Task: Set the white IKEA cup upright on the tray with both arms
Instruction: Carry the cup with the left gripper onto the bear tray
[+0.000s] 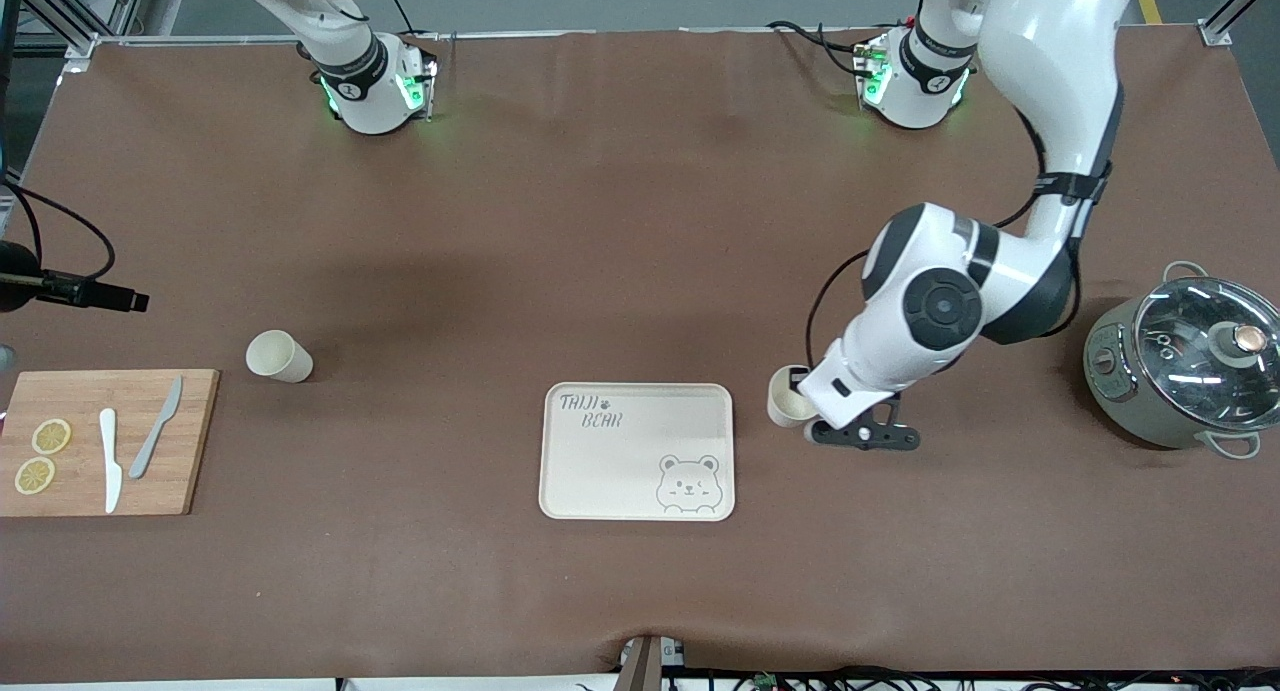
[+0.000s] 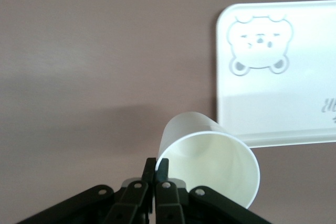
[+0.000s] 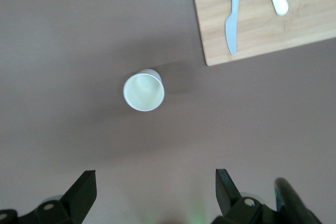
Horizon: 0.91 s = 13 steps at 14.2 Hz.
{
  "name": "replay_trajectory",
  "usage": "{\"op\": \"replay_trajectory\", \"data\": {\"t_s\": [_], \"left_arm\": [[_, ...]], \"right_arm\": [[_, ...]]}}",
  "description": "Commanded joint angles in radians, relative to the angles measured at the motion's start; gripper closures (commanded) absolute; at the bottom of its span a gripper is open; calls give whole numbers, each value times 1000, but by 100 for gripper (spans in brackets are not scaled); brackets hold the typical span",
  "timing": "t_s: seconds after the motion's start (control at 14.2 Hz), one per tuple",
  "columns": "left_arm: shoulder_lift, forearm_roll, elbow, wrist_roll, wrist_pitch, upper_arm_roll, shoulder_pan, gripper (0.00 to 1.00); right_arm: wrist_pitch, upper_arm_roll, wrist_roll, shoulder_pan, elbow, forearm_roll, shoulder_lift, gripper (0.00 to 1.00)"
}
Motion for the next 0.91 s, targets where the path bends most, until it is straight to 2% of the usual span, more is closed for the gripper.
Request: {"op": "replay_trajectory", "data": {"t_s": [0.0, 0.28, 0.42, 0.56, 0.84], "left_arm": [[63, 2, 80, -94, -29, 6, -49, 100], [116, 2, 105, -198, -17, 15, -108, 100], [151, 2, 144, -235, 6, 15, -126, 100], [191, 2, 178, -260, 38, 15, -135, 100], [240, 3, 180, -280, 103, 18, -137, 100]], "right_arm": [[-14, 17, -16, -40, 19, 27, 48, 0], [23, 17, -8, -44, 27, 21, 65, 0], [113, 15, -7, -46, 22, 26, 78, 0], [109, 17, -16, -37, 10, 24, 83, 0], [92, 18, -14, -20, -5, 20, 127, 0]]}}
